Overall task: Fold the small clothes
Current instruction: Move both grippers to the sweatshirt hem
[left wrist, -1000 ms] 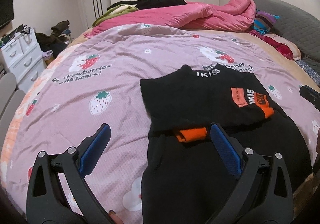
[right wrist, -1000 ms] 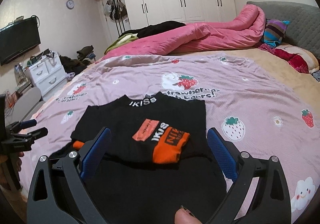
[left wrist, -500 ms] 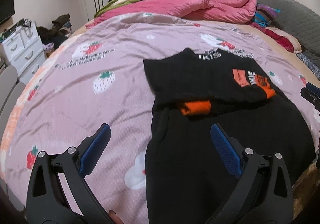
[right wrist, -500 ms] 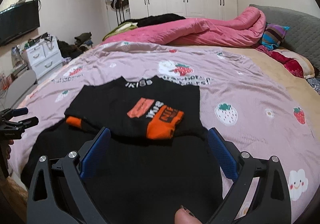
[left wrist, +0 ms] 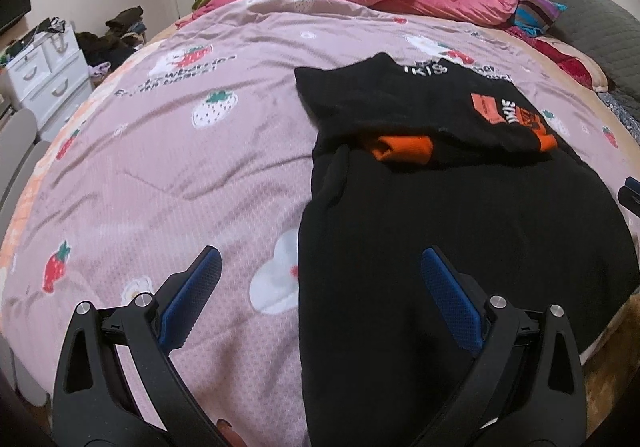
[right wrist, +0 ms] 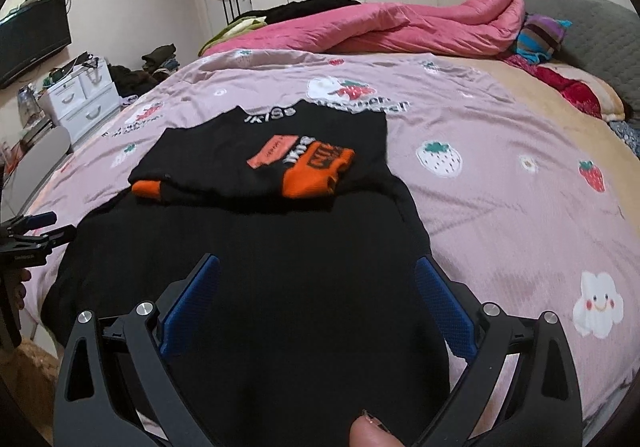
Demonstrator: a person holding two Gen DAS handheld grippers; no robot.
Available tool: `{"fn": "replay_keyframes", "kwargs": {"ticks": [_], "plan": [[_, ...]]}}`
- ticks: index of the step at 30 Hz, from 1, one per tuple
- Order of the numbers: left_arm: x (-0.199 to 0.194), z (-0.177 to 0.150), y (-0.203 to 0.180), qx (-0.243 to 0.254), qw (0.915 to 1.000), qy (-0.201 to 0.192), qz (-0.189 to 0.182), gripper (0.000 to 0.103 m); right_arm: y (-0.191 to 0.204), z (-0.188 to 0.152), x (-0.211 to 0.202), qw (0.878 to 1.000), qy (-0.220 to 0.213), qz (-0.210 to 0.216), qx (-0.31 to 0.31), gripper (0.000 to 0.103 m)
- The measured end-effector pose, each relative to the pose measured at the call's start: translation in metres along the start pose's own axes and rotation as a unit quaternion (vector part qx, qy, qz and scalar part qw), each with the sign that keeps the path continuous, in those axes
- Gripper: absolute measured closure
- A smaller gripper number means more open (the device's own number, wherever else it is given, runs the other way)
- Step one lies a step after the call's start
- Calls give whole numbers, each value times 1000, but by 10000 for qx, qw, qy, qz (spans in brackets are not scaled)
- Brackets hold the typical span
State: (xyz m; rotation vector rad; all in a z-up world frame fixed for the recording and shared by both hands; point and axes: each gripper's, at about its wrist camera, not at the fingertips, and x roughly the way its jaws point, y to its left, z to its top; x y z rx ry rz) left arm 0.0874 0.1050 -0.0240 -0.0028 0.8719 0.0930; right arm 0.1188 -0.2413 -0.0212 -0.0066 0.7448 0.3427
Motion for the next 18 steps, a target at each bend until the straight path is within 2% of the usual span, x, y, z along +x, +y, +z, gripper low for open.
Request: {"fn": "replay_keyframes", "kwargs": {"ticks": [9,18], "plan": [[0,-16,-7,84,9999,109,-21,9,-7,-24,-1,9996,244,-147,0,6],[1,-34,-3,-32,9997,249,-30,9,-15,-42,-7,9987,409,-288,59,6]]}}
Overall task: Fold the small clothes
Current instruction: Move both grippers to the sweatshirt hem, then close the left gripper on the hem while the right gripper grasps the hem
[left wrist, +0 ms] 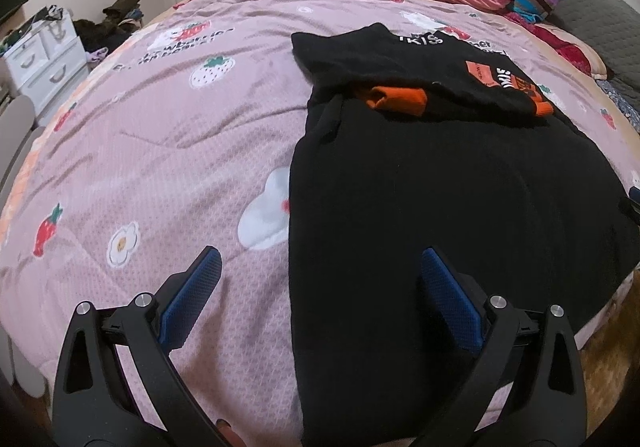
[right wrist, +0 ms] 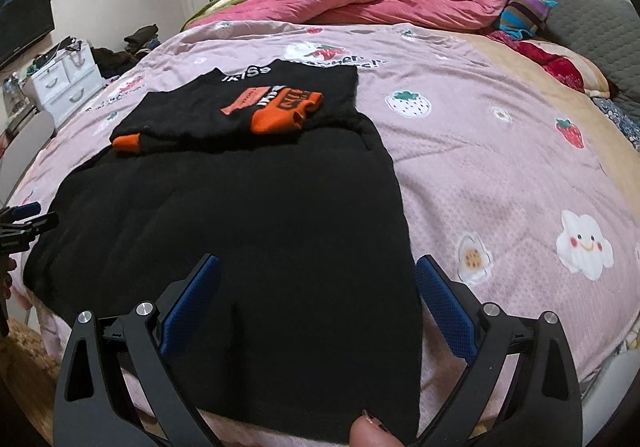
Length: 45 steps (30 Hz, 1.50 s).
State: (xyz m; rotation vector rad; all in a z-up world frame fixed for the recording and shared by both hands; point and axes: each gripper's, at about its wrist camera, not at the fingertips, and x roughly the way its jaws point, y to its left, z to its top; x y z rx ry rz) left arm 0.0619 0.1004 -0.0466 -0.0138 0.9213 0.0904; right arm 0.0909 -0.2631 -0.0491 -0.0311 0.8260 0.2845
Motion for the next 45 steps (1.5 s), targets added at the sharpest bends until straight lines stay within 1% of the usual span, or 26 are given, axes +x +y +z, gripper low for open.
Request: {"fn": "replay_keyframes", "kwargs": {"ticks": [6,11,18,20,21,23,25,26,27,28,29,31,33,37,42,43,45], "plan": [[-3,-8,2,-78,10000,17,-49,9,-5,-8,-3,9999,102,-72,25,6],[-7,-14,2,-108,9998,11,-190,9,-14,-17,-5,9996,252,-119,98,6],[-11,-23,1,-177,9993,38,-334,9,-29,-35,-12,9989,372,86,261,7],[-12,-27,2,-246,9990,37,-383,9,-31,-39,-15,9990,378,64,217,18],[-12,-29,3,-276,9988,51,-403,9,-31,-40,-16,9991,385,42,189,27],[-12,-35,5,-368,9982,95,-469,9,-32,-42,-18,9992,358,94,149,37],[-12,-39,5,-409,9978,115,-499,9,-33,-44,-20,9991,335,227,137,55],[-12,-40,5,-416,9978,112,-502,9,-33,-45,-21,9991,323,260,113,59],[-13,-41,5,-420,9978,103,-507,10,-33,-47,-21,9991,322,269,67,67],[-15,-43,5,-440,9976,86,-532,11,-32,-48,-22,9992,316,260,22,72],[-15,-43,5,-457,9974,78,-548,13,-32,-48,-22,9992,309,263,7,75],[-16,-48,6,-497,9970,90,-581,15,-34,-48,-25,9992,260,285,50,89],[-17,-50,6,-506,9970,89,-576,18,-37,-46,-28,9991,223,351,120,92],[-16,-52,9,-532,9970,97,-549,25,-40,-38,-37,9986,69,470,223,95],[-12,-53,9,-546,9973,110,-487,27,-42,-31,-51,9972,-120,681,288,95],[-12,-52,8,-523,9976,109,-446,29,-42,-29,-53,9971,-163,691,281,95],[-12,-51,6,-509,9977,89,-437,37,-43,-26,-58,9963,-238,771,301,96]]}}
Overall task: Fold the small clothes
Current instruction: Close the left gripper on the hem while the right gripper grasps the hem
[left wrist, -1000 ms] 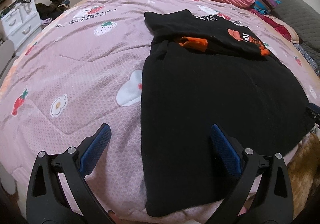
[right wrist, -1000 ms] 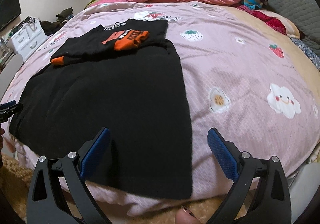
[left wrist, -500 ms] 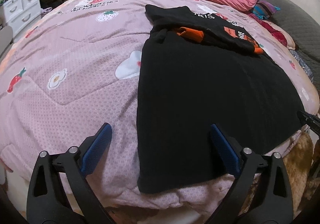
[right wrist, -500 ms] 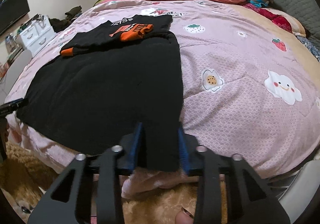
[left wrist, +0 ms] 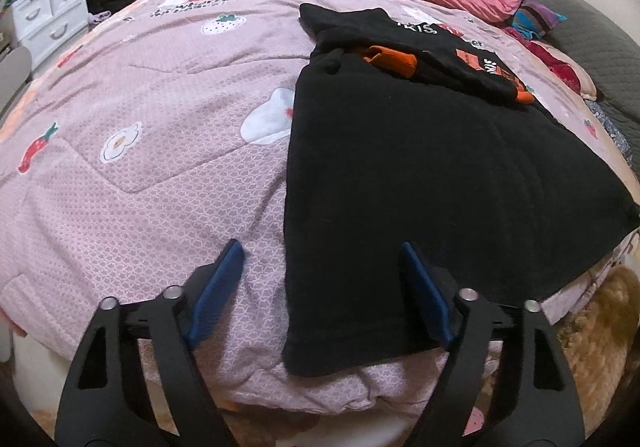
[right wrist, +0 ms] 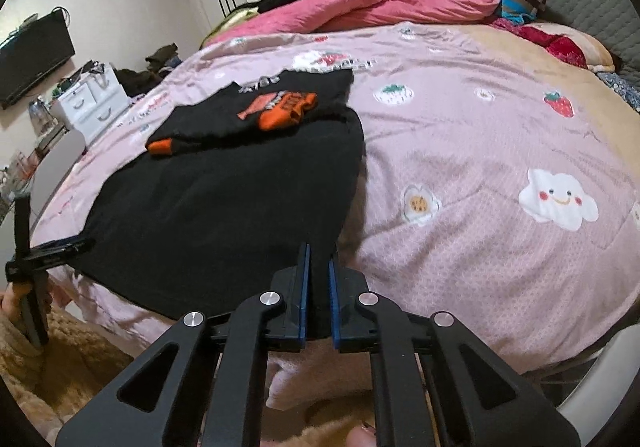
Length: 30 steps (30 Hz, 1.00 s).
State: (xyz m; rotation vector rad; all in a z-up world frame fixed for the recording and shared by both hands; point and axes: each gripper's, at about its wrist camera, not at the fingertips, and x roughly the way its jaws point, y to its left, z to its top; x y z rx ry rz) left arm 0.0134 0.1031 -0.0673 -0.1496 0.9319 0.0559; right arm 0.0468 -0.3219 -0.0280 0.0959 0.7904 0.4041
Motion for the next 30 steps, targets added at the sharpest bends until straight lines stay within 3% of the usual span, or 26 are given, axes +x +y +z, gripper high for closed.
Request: {"fn": "replay_keyframes", "kwargs": {"ticks": [4,8,10,19,21,23,30], "plan": [[-1,4,-3,43,9998,-21,-173,64,-3,7,-8,9997,-152,130,140,96],[-1,7,-4,53,9998,5,-204,74,-4,12,-13,9996,-237,115,133,96],[-4,8,-2,14,9997,22,-246,78,-3,12,-13,9996,-237,123,117,96],[-3,3,1,-76,9995,148,-272,78,-12,6,-5,9990,-131,207,362,96],[-3,4,1,-89,9994,167,-297,82,-12,7,-6,9989,-138,237,393,96],[-3,5,3,-153,9986,186,-480,97,-13,7,-6,9987,-134,259,415,96],[-24,12,2,-172,9978,-87,-636,99,-14,11,-8,9979,-218,307,526,96]]}}
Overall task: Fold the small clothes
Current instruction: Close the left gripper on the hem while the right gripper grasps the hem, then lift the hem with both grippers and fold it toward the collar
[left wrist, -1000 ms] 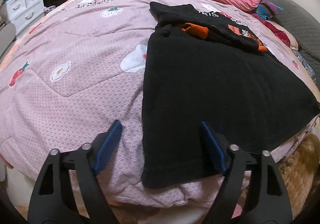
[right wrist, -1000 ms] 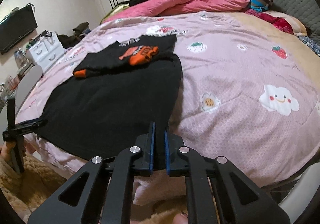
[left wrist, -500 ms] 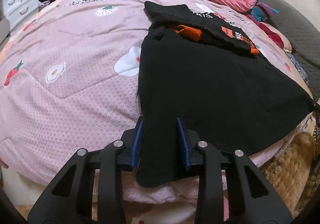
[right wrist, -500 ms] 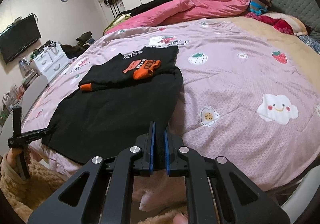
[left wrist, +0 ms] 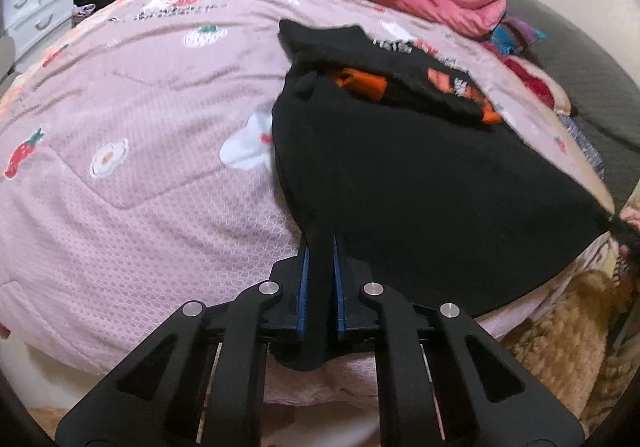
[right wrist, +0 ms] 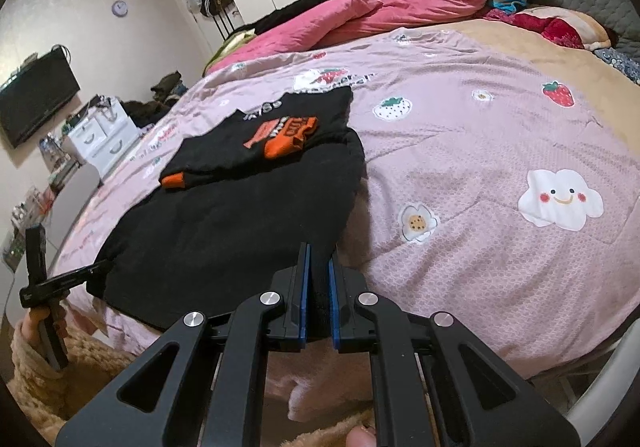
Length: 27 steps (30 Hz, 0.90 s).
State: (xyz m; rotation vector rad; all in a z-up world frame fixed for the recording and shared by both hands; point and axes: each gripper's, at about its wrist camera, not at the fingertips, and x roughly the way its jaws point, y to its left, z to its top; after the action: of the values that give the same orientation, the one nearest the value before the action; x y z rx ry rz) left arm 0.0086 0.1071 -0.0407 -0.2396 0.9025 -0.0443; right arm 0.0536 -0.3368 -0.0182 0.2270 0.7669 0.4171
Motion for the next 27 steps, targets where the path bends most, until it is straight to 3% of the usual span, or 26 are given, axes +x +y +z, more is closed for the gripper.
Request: {"fn": "replay_keyframes", "kwargs": {"ticks": [11,27], "plan": [[-28,33,-8,-13,9986,-463,-254,100,10,23,-11,9989,-474,-52,-14,96],[-36,81,-12,-131,9953,-954,-142,100,8,63,-12,9948,-969,-114,287,96]]}}
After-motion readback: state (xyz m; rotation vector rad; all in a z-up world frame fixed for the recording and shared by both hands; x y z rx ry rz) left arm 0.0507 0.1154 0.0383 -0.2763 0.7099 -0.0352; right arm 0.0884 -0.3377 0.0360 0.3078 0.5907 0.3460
